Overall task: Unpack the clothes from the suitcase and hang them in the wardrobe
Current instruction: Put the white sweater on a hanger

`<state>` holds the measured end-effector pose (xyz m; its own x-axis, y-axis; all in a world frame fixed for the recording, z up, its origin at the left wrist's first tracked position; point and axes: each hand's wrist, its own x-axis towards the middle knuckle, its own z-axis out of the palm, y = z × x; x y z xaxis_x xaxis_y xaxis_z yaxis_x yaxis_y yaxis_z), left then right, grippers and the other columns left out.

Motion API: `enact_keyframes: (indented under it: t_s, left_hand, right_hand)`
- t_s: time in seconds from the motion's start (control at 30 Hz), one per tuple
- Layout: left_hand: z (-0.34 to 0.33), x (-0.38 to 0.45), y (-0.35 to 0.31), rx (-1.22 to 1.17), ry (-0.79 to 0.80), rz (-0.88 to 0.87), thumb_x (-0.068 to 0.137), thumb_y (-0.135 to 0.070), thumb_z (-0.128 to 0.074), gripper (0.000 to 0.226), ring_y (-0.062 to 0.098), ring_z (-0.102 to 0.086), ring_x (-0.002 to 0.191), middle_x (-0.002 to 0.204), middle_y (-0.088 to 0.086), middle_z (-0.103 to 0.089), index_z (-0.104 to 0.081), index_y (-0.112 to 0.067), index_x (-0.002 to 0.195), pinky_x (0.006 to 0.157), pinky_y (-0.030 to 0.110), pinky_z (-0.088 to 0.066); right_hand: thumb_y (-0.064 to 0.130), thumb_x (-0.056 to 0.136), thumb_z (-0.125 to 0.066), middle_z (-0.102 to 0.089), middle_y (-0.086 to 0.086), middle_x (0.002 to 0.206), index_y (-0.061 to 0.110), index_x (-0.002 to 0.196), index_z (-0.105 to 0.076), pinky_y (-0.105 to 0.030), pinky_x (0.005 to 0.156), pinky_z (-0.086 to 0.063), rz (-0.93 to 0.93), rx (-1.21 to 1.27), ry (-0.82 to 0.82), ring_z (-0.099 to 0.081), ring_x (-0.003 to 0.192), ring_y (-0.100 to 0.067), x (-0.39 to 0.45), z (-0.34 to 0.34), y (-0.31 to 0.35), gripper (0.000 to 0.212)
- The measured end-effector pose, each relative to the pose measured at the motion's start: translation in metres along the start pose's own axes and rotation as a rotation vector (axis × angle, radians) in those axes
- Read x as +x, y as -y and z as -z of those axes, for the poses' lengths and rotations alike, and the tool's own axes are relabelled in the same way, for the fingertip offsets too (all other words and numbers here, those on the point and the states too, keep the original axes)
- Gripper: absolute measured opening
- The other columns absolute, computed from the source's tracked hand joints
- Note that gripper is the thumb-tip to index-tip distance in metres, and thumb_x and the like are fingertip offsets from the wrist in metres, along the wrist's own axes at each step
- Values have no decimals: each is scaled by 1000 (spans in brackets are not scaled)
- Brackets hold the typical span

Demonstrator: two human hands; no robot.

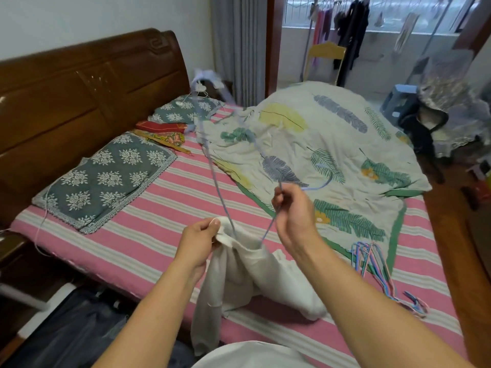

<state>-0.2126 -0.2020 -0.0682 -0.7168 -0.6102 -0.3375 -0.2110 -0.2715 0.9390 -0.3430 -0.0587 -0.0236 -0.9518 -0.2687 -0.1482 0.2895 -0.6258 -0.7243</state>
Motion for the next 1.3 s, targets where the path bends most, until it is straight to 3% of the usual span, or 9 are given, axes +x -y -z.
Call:
enact_keyframes:
  t_s: [0.1, 0.23, 0.47, 0.6, 0.67, 0.83, 0.97, 1.1, 1.3]
  left_hand:
    - [-2, -6, -23, -232, 45, 12, 102, -2, -50, 18, 20, -68, 71, 81, 13, -71, -68, -1, 99, 71, 33, -57]
    - [15, -9, -45, -352, 185, 117, 102, 0, -43, 24, 30, -66, 92, 103, 23, -67, -62, 9, 115, 91, 41, -53]
    - [23, -10, -76, -293, 219, 43, 97, 3, -44, 20, 18, -57, 62, 75, 10, -58, -60, -5, 88, 55, 24, -51]
    - [42, -19, -74, -365, 277, 16, 92, 11, -39, 39, 1, -28, 39, 55, -3, -43, -56, -14, 69, 36, 13, -29]
    - [54, -21, -71, -398, 317, 20, 93, 9, -41, 39, 0, -26, 40, 56, -4, -39, -59, -14, 67, 38, 13, -30]
    - [70, -30, -68, -433, 319, 31, 88, 0, -52, 23, 14, -51, 59, 70, 6, -55, -67, -12, 77, 58, 24, -48]
    - [79, -33, -70, -518, 310, 87, 90, -14, -53, 19, 19, -66, 70, 73, 5, -63, -65, -13, 75, 71, 35, -59]
    - [86, -24, -70, -423, 146, -38, 103, -13, -49, 27, 22, -64, 70, 74, 8, -62, -61, -12, 79, 74, 39, -57]
    - [86, -2, -52, 221, -232, -273, 102, -15, -56, 25, 16, -55, 74, 80, 8, -68, -71, -14, 82, 70, 33, -43]
  right_hand:
    - [-8, 86, -47, -46, 0, 57, 15, 54, -57, -21, 54, -32, 22, -139, -38, -37, 58, -12, -9, 18, -25, 40]
    - [-5, 86, -45, -45, -2, 61, 11, 65, -51, -22, 58, -34, -101, 134, -42, -36, 54, -11, 1, 20, -14, 27]
    - [-3, 86, -47, -58, -11, 68, 7, 67, -61, -26, 70, -42, -240, -91, 134, -49, 71, -20, -1, 15, -45, 25]
    - [18, 86, -56, -64, -11, 130, 18, 71, -65, -34, 108, -29, -428, -452, 397, -50, 124, -12, 2, 48, -49, 17]
    - [24, 84, -59, -58, -8, 140, 20, 70, -66, -38, 111, -27, -487, -517, 492, -48, 128, -12, 0, 48, -47, 16]
    - [44, 87, -62, -63, -7, 98, 17, 87, -70, -40, 87, -34, -665, -546, 612, -52, 94, -24, -17, 40, -56, 28]
    - [40, 93, -51, -63, -9, 101, 10, 101, -73, -37, 86, -32, -743, -631, 748, -50, 95, -25, -29, 41, -53, 38]
    - [29, 104, -45, -72, -6, 102, 7, 103, -76, -28, 88, -42, -626, -818, 680, -61, 93, -18, -32, 39, -33, 39]
    - [24, 94, -61, -76, -1, 87, 12, 79, -79, -31, 76, -42, -166, -885, 337, -64, 82, -14, -24, 30, 10, 26]
